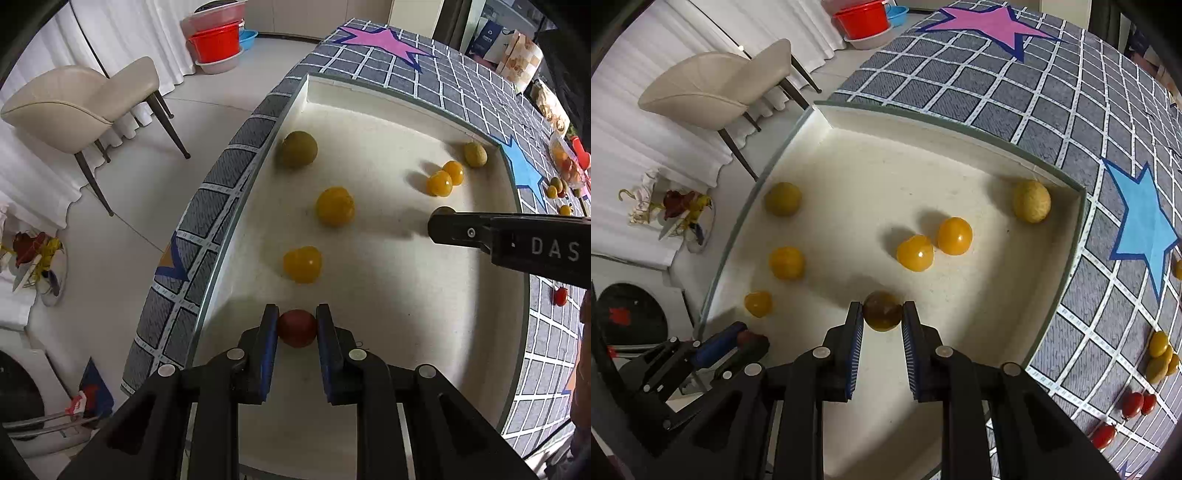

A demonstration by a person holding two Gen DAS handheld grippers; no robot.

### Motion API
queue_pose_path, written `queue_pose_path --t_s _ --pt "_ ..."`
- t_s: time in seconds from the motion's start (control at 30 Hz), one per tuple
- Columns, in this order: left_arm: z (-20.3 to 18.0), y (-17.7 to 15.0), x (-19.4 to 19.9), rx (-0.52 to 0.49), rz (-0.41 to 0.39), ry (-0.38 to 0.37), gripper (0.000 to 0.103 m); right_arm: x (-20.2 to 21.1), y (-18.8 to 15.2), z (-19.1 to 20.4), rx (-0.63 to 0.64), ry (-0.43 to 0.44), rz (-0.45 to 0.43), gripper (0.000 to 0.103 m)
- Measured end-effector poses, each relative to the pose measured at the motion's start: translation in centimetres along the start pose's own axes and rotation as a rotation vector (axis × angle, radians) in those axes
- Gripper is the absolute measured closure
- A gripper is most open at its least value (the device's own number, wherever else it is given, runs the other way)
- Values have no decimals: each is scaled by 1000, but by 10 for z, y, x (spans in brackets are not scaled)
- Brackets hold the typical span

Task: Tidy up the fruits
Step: 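Carry the red and brown tomatoes over the white tray, then open both tools to drop the red and brown tomatoes into the tray, then move both tools back to the red tomatoes on the cloth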

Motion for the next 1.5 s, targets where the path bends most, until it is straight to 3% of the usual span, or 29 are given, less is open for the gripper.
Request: queue_pose_path --t_s 0.4,0.47,0.5,0.53,0.67,0.73,0.8,0.9,1.23,1.5 --pt "-6 2 0 -41 2 49 78 -12 7 9 12 -5 -5 79" --pt "-7 2 1 -55 -1 68 62 -11 6 8 5 2 -5 79" --pt "-7 2 3 -53 -4 66 42 -11 6 7 2 5 -5 79" --pt "-7 2 5 -51 -15 66 38 -10 5 6 2 6 -5 79" --pt "-10 0 6 -64 -6 69 38 -9 5 4 -1 14 -7 71" --pt "-11 -2 6 -70 0 68 38 -7 4 3 -1 13 -11 57" --pt "-13 -4 7 -76 2 71 38 -4 2 0 -6 11 -20 34" --pt "-16 -6 9 -83 7 73 38 4 0 -4 -23 25 -37 24" --pt "-39 1 24 -159 -5 64 38 64 -2 -27 -103 73 -163 23" --pt "-101 21 46 -274 -63 -2 38 103 -41 -99 -252 -11 -219 23"
Point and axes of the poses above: each gripper's, at about its wrist camera, not at the fingertips, and x roughly against the way its jaws point, z to its left, y to its top, the point moved 4 cm from there along -x, roughly the way its jaws point, and after that the axes turned 2 degrees about z, right-handed, at the moved point
